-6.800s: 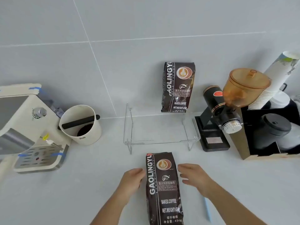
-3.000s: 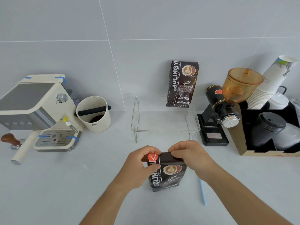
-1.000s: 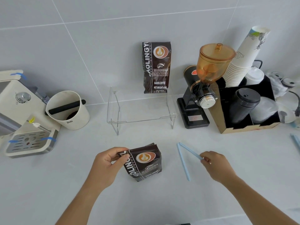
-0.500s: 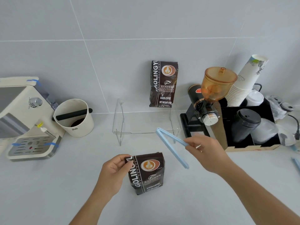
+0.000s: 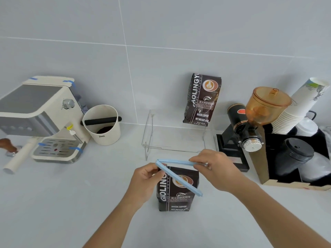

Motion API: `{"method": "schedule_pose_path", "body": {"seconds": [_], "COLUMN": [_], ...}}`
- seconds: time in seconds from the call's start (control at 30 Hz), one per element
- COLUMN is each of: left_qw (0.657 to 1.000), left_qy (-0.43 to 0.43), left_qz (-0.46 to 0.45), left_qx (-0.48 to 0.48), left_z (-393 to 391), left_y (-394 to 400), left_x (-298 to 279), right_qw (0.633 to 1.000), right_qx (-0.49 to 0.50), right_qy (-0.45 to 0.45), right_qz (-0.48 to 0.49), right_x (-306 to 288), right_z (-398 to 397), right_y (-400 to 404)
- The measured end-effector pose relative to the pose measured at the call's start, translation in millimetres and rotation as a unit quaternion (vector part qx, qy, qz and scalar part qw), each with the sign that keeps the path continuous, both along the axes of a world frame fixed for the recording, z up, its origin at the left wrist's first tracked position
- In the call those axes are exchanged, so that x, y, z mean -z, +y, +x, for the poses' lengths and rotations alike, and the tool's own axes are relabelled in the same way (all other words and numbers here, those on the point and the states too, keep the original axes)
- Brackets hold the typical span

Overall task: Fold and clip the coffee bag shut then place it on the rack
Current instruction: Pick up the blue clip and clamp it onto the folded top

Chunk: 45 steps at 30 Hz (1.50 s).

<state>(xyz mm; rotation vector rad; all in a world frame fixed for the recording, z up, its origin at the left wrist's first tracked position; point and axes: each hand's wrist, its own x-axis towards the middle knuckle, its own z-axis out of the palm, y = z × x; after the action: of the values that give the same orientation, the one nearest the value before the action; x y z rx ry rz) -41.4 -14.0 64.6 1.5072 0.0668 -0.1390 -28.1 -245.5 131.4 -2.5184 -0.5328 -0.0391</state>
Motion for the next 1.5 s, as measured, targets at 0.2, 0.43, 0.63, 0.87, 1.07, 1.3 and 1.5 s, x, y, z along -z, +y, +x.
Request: {"method": "schedule_pose_path", "body": {"seconds": [0.2, 0.43, 0.63, 0.87, 1.07, 1.3, 1.5], "left_qw": [0.998, 0.999, 0.997, 0.992, 0.986, 0.969, 0.936], "left_qy": [0.018, -0.017, -0.046, -0.069, -0.09, -0.121, -0.141], "left_qz": [-0.056, 0.014, 0.061, 0.09, 0.133, 0.215, 0.32], "left_qx": [-0.034, -0.028, -0.029, -0.054, -0.044, -0.023, 0.046], "left_z": [-2.2, -0.2, 2.4, 5.5, 2.3, -5.1, -6.1], "left_y": [1.3, 7.6, 7.8, 7.3, 6.6, 11.9, 11.2], "left_x": [0.0, 2.7, 3.3, 5.9, 4.8, -3.8, -23.4], "right_qw": [0.999, 0.994, 0.99, 0.982, 0.982, 0.992, 0.992], "right_qx": [-0.022, -0.055, -0.06, -0.017, -0.021, 0.01, 0.023], "right_qy": [0.033, 0.058, 0.091, 0.187, 0.184, 0.116, 0.102], "right_qz": [-0.02, -0.068, -0.092, -0.013, -0.039, 0.045, 0.071], "right_x": [-3.1, -5.9, -7.1, -13.4, -4.9, 5.5, 8.7], "right_z": [11.4, 25.4, 27.0, 7.7, -8.8, -11.4, -7.5], "right_y": [9.6, 19.4, 12.7, -1.4, -3.1, -6.1, -7.4]}}
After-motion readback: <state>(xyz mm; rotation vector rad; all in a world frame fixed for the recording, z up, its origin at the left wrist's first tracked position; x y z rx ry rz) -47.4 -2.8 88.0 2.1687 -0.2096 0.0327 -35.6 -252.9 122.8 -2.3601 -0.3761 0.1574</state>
